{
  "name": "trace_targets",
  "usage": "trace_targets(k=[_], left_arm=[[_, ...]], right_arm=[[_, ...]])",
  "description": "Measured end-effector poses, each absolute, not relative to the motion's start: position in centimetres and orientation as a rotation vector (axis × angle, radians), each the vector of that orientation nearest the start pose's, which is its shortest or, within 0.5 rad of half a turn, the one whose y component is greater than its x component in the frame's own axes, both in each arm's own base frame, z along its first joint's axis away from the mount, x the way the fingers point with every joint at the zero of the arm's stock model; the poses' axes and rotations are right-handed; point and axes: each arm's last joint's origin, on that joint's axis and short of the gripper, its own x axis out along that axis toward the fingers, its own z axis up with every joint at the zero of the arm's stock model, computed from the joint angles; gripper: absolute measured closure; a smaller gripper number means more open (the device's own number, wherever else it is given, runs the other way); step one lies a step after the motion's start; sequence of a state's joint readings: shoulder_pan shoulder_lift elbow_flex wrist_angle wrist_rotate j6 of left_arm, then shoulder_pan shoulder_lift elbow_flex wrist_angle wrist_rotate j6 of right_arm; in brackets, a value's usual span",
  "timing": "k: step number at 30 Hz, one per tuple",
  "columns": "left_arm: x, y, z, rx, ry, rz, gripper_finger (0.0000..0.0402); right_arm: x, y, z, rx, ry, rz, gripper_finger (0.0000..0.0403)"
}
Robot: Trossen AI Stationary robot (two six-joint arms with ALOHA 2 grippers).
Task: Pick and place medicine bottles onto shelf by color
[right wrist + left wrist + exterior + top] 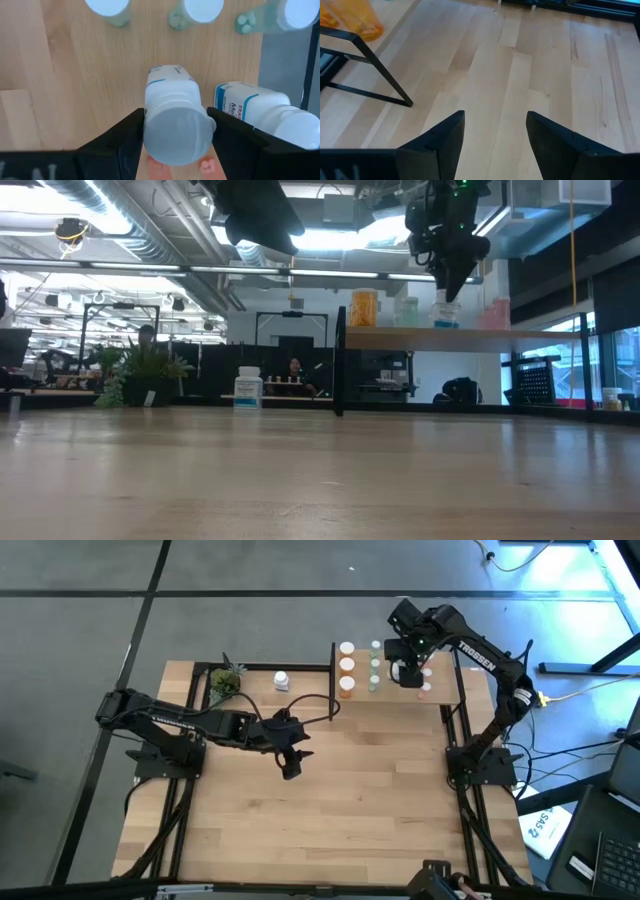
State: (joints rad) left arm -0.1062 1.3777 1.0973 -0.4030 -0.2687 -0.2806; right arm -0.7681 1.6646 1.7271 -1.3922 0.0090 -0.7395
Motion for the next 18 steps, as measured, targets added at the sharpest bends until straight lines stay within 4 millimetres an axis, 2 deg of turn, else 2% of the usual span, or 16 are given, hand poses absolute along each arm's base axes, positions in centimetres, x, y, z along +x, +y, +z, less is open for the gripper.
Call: trace_targets(k=[11,18], left_arm=[[29.47,-2.37,29.2,-0.14,0.644,0.248,0.0195],[29.47,-2.37,29.2,-0.14,0.644,0.248,0.0195]], right_arm=[[22.1,-21.57,34.76,-0.131,1.422,-0.182,0.0209],[22.1,-21.57,34.76,-0.131,1.422,-0.182,0.0177]])
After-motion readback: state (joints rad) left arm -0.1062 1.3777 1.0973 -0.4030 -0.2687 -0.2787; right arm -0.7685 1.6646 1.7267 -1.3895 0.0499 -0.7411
